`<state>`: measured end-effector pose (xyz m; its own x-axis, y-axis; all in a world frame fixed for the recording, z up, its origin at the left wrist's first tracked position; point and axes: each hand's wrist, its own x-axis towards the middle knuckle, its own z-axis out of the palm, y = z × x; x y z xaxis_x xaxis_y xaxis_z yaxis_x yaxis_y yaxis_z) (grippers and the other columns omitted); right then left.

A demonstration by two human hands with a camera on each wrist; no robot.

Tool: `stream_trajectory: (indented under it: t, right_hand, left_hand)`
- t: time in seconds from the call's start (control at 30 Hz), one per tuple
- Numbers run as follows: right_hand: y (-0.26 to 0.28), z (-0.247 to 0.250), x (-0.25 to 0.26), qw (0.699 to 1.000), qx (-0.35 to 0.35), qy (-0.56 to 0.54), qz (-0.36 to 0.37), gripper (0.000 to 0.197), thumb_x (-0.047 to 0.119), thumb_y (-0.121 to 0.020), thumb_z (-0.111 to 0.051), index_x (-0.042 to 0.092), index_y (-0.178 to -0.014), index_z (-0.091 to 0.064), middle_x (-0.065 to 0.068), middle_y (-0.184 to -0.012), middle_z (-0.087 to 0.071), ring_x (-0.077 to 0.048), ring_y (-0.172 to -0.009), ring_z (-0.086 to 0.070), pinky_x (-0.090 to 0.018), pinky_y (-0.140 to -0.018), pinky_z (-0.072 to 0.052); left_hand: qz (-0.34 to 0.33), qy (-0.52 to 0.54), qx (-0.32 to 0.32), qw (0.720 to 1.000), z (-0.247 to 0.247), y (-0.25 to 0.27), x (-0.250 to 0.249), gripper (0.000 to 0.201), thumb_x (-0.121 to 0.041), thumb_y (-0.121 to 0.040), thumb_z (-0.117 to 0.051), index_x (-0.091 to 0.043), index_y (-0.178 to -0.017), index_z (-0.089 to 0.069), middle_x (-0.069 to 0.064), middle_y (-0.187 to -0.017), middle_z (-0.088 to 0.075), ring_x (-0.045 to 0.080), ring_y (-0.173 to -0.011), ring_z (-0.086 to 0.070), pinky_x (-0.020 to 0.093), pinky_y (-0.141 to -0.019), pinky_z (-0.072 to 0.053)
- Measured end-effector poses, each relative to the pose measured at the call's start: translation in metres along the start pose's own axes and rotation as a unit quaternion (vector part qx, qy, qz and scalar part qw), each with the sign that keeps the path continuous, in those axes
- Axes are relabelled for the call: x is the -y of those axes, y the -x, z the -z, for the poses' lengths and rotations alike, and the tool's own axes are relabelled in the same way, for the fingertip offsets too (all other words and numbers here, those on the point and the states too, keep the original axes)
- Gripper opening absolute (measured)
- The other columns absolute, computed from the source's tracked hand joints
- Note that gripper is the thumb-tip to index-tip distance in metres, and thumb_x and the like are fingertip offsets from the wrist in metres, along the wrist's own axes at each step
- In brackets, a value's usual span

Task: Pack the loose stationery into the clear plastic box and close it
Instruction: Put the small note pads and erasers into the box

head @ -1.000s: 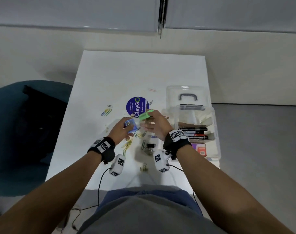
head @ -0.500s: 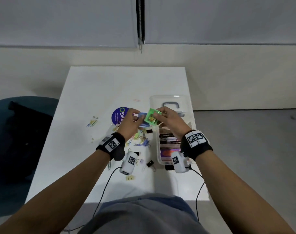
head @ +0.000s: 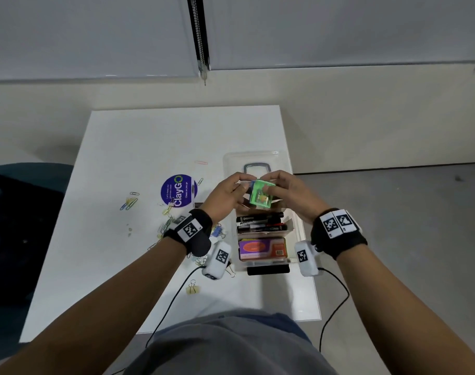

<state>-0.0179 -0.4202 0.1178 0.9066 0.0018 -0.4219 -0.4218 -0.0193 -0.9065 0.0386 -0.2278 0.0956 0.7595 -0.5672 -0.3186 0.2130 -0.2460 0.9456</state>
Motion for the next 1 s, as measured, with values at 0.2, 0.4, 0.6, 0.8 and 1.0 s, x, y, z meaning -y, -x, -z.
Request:
stream_trajectory:
  t: [0.2, 0.4, 0.6, 0.8, 1.0]
  right_hand:
    - [0.025, -0.012, -0.029, 0.973, 0.107, 0.202, -0.029, 0.024, 0.015, -0.085, -0.071, 0.013, -0.106, -0.060, -0.006, -0.105, -0.068, -0.014, -0.081, -0.069, -0.028, -0.068, -0.057]
    - [0.042, -0.052, -0.077, 0.932, 0.072, 0.353, 0.026, 0.021, 0.024, -0.089, -0.059, 0.018, -0.109, -0.054, 0.000, -0.098, -0.061, -0.014, -0.081, -0.057, -0.029, -0.071, -0.044]
    - [0.040, -0.066, -0.088, 0.906, 0.054, 0.420, 0.009, 0.022, 0.017, -0.097, -0.050, 0.010, -0.118, -0.051, -0.011, -0.100, -0.067, -0.030, -0.089, -0.063, -0.034, -0.069, -0.046]
    - [0.041, -0.044, -0.082, 0.903, -0.041, 0.426, -0.020, 0.022, 0.003, -0.089, -0.055, 0.015, -0.106, -0.058, -0.004, -0.102, -0.064, -0.022, -0.087, -0.061, -0.028, -0.071, -0.045]
    - [0.054, -0.052, -0.100, 0.842, -0.050, 0.534, -0.061, 0.053, -0.001, -0.088, -0.044, 0.027, -0.132, -0.048, -0.010, -0.115, -0.065, -0.034, -0.096, -0.066, -0.035, -0.074, -0.049]
  left_hand:
    - [0.045, -0.318, -0.134, 0.938, 0.003, -0.004, 0.041, 0.043, -0.027, -0.094, -0.057, -0.019, -0.133, -0.041, 0.012, -0.112, -0.055, 0.024, -0.091, -0.060, 0.036, -0.083, -0.050]
    - [0.157, -0.217, -0.076, 0.960, -0.008, 0.003, 0.063, 0.032, -0.032, -0.100, -0.047, -0.010, -0.122, -0.042, 0.015, -0.083, -0.063, 0.021, -0.053, -0.059, 0.031, -0.052, -0.052]
    - [0.155, -0.192, -0.074, 0.966, -0.009, 0.006, 0.068, 0.029, -0.035, -0.100, -0.045, -0.008, -0.112, -0.047, 0.013, -0.079, -0.064, 0.020, -0.051, -0.059, 0.028, -0.049, -0.051]
    - [0.146, -0.180, -0.071, 0.970, -0.007, 0.006, 0.069, 0.030, -0.034, -0.101, -0.044, -0.007, -0.112, -0.046, 0.011, -0.075, -0.062, 0.020, -0.049, -0.058, 0.027, -0.047, -0.049]
    - [0.145, -0.170, -0.070, 0.972, -0.009, 0.008, 0.072, 0.032, -0.036, -0.101, -0.042, -0.006, -0.110, -0.046, 0.013, -0.077, -0.062, 0.023, -0.052, -0.059, 0.028, -0.049, -0.050]
